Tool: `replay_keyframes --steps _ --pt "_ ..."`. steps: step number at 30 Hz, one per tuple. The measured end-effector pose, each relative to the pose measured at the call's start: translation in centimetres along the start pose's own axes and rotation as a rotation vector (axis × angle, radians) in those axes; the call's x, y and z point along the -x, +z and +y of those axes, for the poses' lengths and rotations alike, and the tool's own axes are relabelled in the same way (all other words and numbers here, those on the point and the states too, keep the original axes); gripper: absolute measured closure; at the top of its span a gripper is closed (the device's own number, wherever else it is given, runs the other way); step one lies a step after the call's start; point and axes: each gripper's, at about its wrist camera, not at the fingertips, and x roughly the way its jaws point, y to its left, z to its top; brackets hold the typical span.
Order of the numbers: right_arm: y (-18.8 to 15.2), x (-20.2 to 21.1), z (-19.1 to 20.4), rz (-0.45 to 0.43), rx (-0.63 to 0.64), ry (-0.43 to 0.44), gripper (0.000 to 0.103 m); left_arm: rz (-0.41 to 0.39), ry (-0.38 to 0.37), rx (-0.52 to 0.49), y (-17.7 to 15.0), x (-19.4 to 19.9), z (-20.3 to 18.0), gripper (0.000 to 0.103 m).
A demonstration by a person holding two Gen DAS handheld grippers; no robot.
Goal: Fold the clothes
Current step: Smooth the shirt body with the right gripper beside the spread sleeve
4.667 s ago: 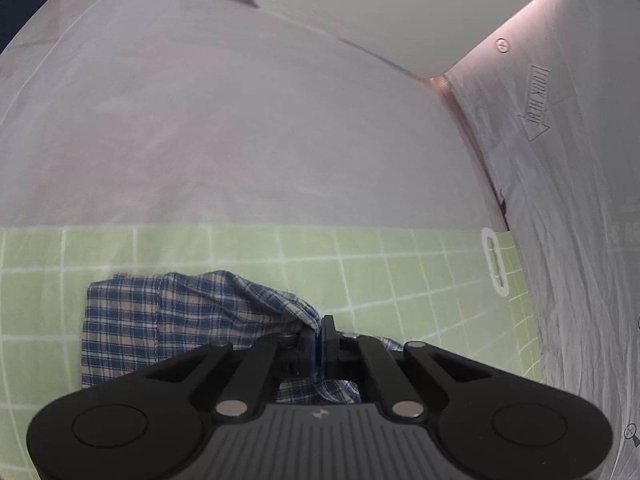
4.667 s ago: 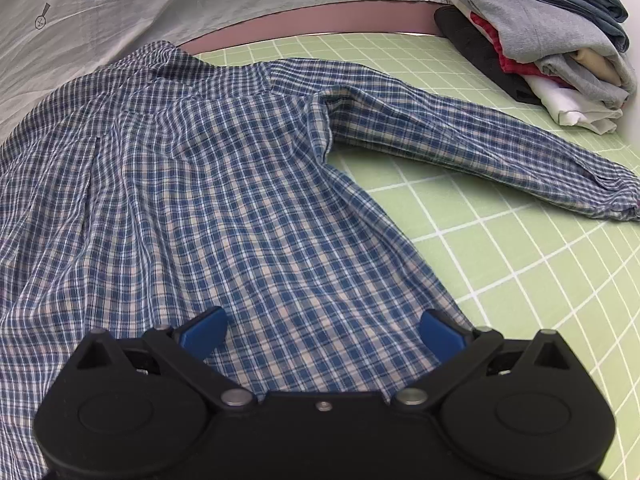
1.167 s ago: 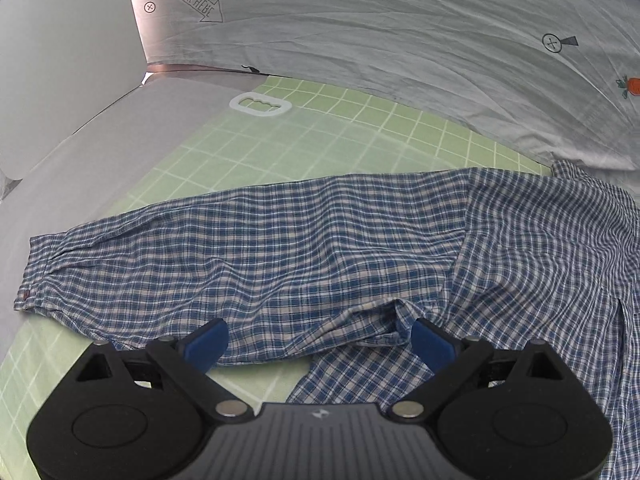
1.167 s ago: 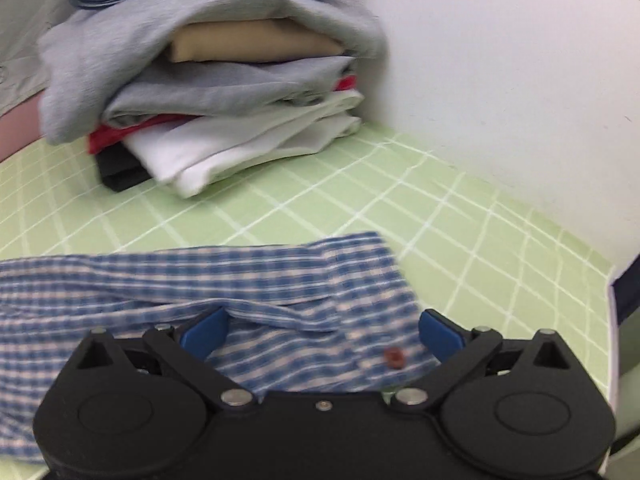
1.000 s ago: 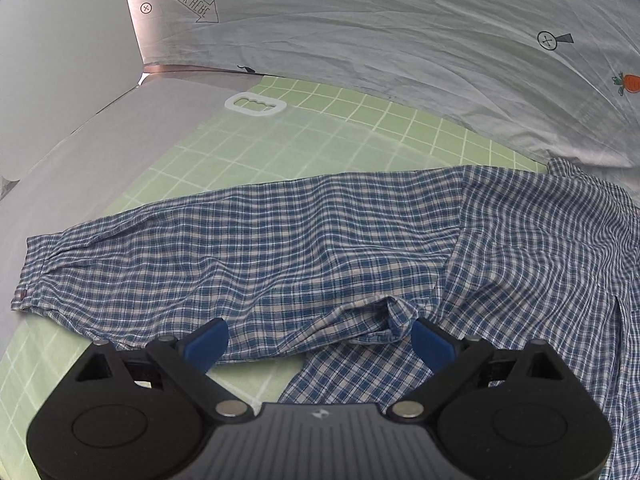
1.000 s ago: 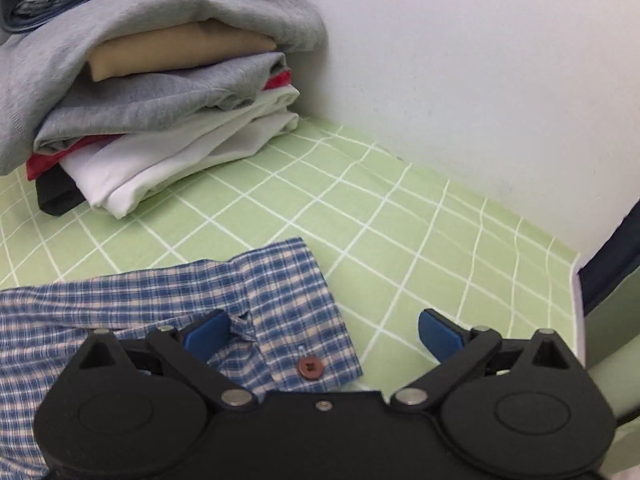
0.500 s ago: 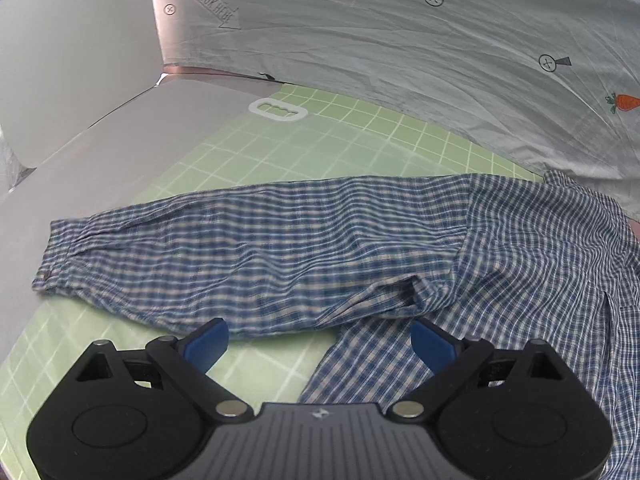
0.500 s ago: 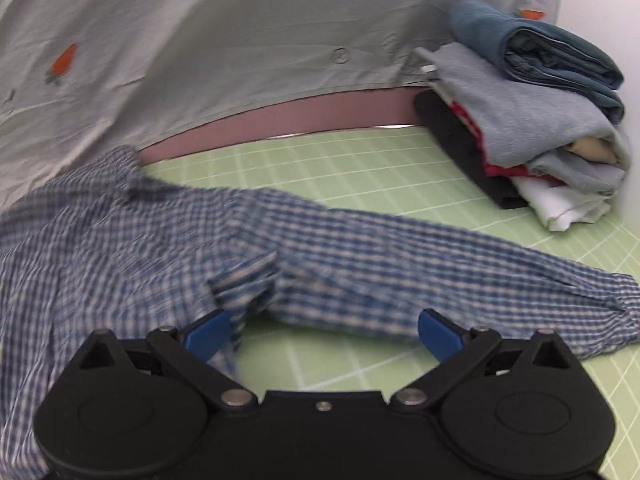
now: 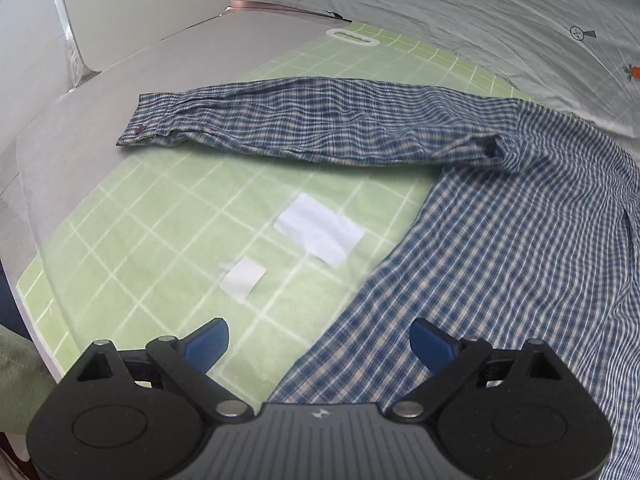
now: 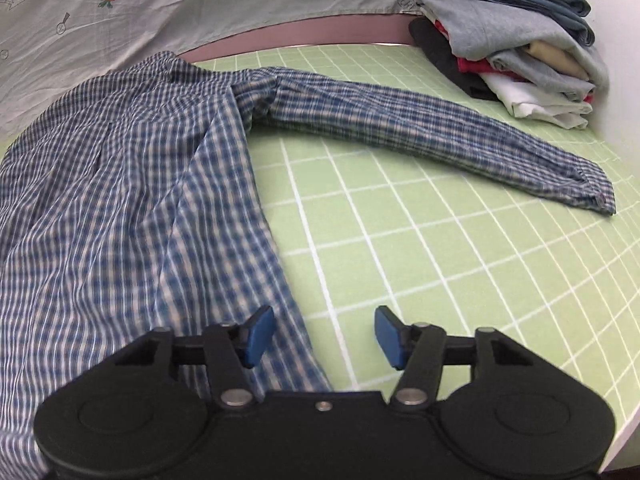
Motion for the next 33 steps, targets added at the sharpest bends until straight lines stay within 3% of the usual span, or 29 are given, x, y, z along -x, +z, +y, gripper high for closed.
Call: replay_keyframes --steps 1,4,6,10,16,17,19,21,26,33 --pt "-0.5 0.3 -0.1 0.004 0.003 0.02 0.054 -0.001 -0.001 -0.008 -0.3 0.1 0.0 0.007" --pt "-1.4 1.1 -0.5 0.014 -0.006 0.082 0.075 -0.007 -0.006 -0.024 -1.0 0.6 -0.5 0.007" --pt "-1.9 1.5 -1.2 0.019 -0.012 0.071 0.102 -0.013 -0.008 -0.038 -1.4 0.8 -0.8 0.007" --pt "-2.9 2.4 -2.6 0.029 -0.026 0.049 0.103 -0.022 -0.005 -0.069 -1.9 1.4 -1.5 0.007" --pt "-3.7 3.7 -4.0 0.034 -0.028 0.001 0.1 -0.023 -0.009 -0.039 -1.8 1.4 -1.0 0.007" --pt "-3.6 3.9 -3.8 0.028 -0.019 -0.016 0.098 -0.026 -0.006 -0.033 -1.7 1.4 -0.9 0.007" --pt "-3.2 4.3 -3.5 0.018 -0.001 -0.049 0.08 -0.03 -0.004 -0.016 -1.2 1.3 -0.5 0.007" --pt "-2.6 4.6 -2.7 -0.009 0.021 -0.078 0.037 -0.035 -0.002 0.002 -0.7 1.2 -0.1 0.007" --pt "-0.8 4.6 0.8 -0.069 0.123 -0.063 0.001 -0.049 0.012 0.043 1.6 0.3 1.8 0.007" --pt "-0.1 3.0 6.8 -0.021 0.159 -0.034 0.0 -0.059 0.03 0.094 5.8 -1.8 6.1 0.007"
